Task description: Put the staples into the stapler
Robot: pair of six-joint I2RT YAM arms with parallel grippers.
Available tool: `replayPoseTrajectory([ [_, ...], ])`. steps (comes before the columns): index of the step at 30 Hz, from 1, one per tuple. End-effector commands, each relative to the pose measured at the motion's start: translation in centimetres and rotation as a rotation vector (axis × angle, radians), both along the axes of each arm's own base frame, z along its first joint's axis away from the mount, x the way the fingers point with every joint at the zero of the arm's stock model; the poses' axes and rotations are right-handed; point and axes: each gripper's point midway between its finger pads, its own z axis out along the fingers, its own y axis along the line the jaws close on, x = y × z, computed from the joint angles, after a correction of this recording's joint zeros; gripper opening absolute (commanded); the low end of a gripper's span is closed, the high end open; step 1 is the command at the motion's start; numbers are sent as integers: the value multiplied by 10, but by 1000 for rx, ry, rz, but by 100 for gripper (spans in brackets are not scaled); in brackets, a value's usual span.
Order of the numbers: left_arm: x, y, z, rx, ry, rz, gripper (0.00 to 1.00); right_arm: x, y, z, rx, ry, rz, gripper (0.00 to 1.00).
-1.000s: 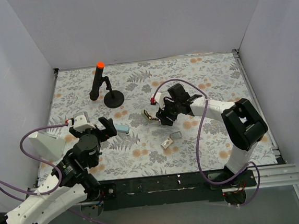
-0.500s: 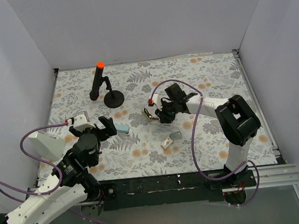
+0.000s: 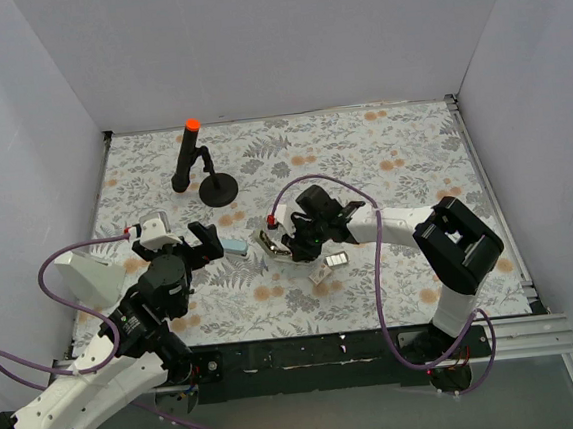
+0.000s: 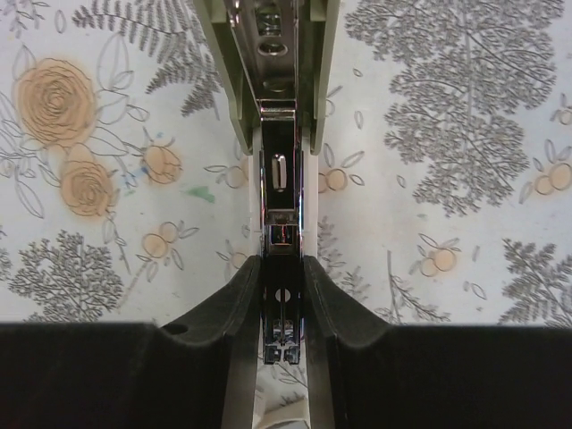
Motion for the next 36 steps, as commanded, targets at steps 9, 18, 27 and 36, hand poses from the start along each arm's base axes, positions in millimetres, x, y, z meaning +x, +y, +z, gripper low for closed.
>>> replayPoseTrajectory([
  [9, 1, 2, 1, -10, -9, -3, 98, -55, 40, 6, 50, 51, -70, 25],
  [18, 2, 1, 2, -18, -10, -9, 98, -75, 36, 7, 32, 47, -76, 32],
  [27, 2, 0, 2, -19, -8, -13, 98, -72, 36, 49, 79, 11, -86, 57],
  [36, 2, 0, 2, -23, -9, -16, 98, -31, 2, 61, 51, 9, -266, 44],
])
